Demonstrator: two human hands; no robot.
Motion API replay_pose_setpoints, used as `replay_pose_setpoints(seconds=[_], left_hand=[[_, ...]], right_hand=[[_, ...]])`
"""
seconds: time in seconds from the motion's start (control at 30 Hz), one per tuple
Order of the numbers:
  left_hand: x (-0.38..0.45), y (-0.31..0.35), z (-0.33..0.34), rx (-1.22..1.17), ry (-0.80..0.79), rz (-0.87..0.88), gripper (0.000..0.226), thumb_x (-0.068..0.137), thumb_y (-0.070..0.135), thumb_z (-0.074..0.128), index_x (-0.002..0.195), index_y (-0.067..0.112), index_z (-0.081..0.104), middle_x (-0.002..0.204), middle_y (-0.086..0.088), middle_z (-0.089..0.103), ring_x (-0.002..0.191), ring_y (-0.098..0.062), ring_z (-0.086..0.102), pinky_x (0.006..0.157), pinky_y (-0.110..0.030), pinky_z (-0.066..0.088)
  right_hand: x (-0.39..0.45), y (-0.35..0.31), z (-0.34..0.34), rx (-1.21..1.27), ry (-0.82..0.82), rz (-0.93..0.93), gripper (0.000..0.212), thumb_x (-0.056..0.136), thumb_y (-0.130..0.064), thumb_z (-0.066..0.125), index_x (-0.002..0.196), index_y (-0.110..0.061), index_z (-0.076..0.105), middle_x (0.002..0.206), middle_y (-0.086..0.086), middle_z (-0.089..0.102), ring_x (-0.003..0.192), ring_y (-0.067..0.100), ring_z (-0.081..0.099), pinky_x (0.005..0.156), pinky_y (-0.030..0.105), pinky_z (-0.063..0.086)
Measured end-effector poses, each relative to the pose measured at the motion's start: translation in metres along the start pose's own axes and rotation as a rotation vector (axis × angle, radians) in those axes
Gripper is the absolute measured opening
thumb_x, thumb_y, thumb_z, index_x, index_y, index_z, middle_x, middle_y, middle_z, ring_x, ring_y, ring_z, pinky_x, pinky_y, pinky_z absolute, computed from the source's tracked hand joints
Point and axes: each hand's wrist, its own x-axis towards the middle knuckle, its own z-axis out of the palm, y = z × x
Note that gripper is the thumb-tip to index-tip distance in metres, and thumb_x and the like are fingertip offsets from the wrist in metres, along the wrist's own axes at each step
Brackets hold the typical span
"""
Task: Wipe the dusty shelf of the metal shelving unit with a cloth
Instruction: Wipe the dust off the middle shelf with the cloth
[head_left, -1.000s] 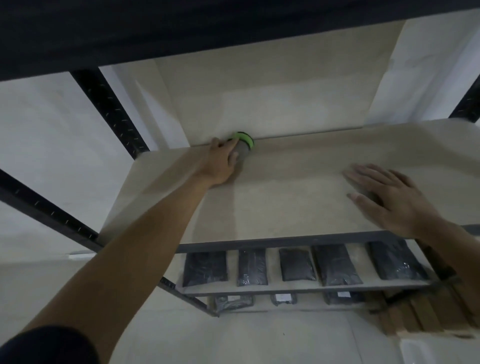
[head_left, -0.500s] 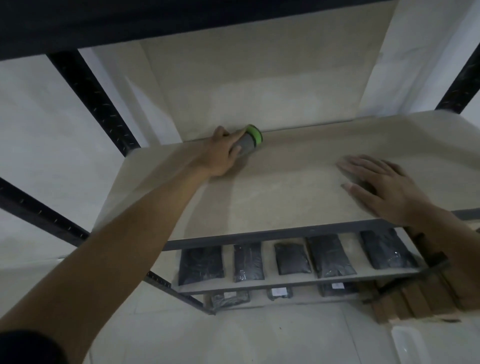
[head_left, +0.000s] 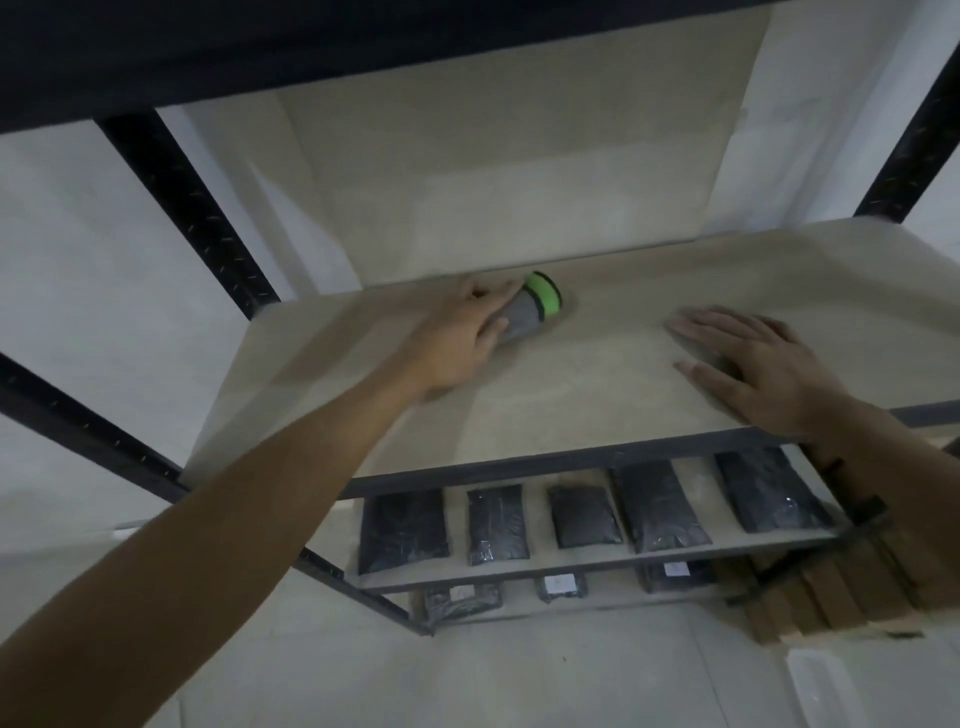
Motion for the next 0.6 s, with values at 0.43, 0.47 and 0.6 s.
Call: replay_pose_setpoints(seconds=[0.43, 0.47, 0.6], left_hand=[[-0.067, 0.058, 0.015, 0.004, -0.094, 0.217, 0.052, 0.107, 0.033, 0.039, 0.158, 0.035, 0.029, 0.116, 0.005, 0.036, 0.089, -0.022, 0.053, 0.079, -0.036, 0.047], [-0.057, 0.048, 0.011, -0.025, -0.058, 0.172, 0.053, 0.105, 0.038, 0.035, 0.158, 0.036, 0.028, 0.122, 0.001, 0.042, 0.097, -0.026, 0.057, 0.086, -0.039, 0.05], [-0.013, 0.008, 0.006, 0.057, -0.004, -0.067, 0.059, 0.103, 0.042, 0.032, 0.159, 0.026, 0.029, 0.146, -0.025, 0.048, 0.126, -0.042, 0.053, 0.104, -0.045, 0.046]], right_hand=[[-0.002, 0.0, -0.001, 0.027, -0.015, 0.014, 0.066, 0.095, -0.068, 0.023, 0.155, -0.042, 0.03, 0.163, -0.016, 0.029, 0.152, 0.009, 0.021, 0.121, 0.04, 0.018], [-0.001, 0.0, -0.001, 0.023, -0.015, 0.014, 0.065, 0.095, -0.069, 0.023, 0.155, -0.043, 0.03, 0.163, -0.017, 0.029, 0.152, 0.009, 0.021, 0.121, 0.04, 0.017], [0.0, 0.001, -0.001, 0.01, -0.031, 0.025, 0.064, 0.097, -0.066, 0.025, 0.155, -0.042, 0.028, 0.164, -0.016, 0.027, 0.152, 0.009, 0.02, 0.12, 0.037, 0.015]])
